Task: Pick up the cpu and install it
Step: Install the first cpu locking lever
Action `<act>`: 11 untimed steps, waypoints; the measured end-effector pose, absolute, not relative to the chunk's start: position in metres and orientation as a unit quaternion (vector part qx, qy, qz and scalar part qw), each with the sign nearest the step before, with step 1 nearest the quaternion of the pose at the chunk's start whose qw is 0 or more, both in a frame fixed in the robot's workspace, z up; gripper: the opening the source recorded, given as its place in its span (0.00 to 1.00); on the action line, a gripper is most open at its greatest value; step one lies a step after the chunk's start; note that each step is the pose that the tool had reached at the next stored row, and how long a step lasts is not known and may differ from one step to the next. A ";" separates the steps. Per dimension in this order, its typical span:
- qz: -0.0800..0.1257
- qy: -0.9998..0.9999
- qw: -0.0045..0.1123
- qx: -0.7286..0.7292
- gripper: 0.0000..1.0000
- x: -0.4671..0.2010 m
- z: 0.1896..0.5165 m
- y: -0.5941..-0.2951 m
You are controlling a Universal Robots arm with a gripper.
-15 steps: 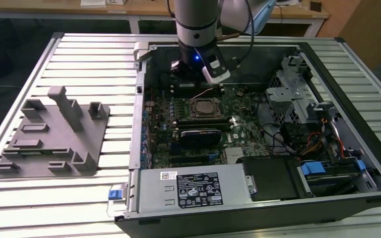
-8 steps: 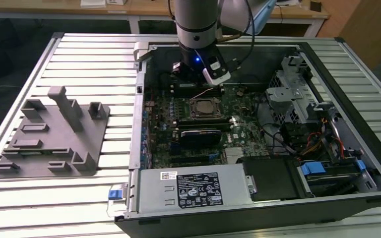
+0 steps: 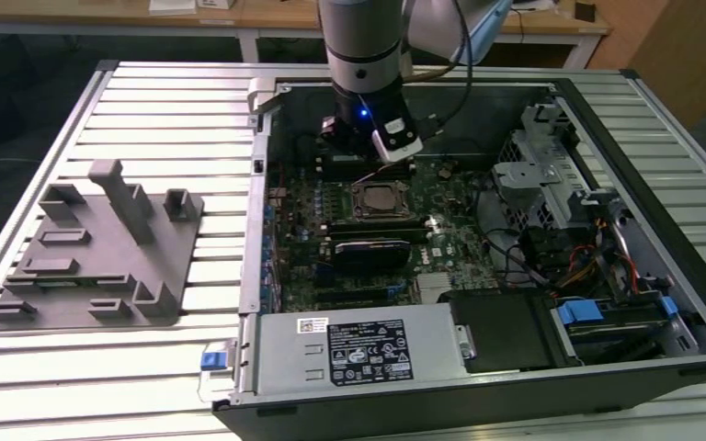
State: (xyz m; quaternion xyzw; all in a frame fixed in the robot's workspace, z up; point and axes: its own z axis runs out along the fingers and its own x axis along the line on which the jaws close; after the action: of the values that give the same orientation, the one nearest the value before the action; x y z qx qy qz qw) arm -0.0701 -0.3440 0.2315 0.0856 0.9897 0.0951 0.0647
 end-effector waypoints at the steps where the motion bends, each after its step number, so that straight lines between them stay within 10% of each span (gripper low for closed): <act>1: 0.095 0.990 0.065 0.087 0.11 -0.070 0.231 -0.343; 11: 0.095 0.989 0.065 0.089 0.11 -0.069 0.220 -0.338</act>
State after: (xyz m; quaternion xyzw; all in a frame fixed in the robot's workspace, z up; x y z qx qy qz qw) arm -0.0687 -0.3380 0.2195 0.0893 0.9894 0.0948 0.0649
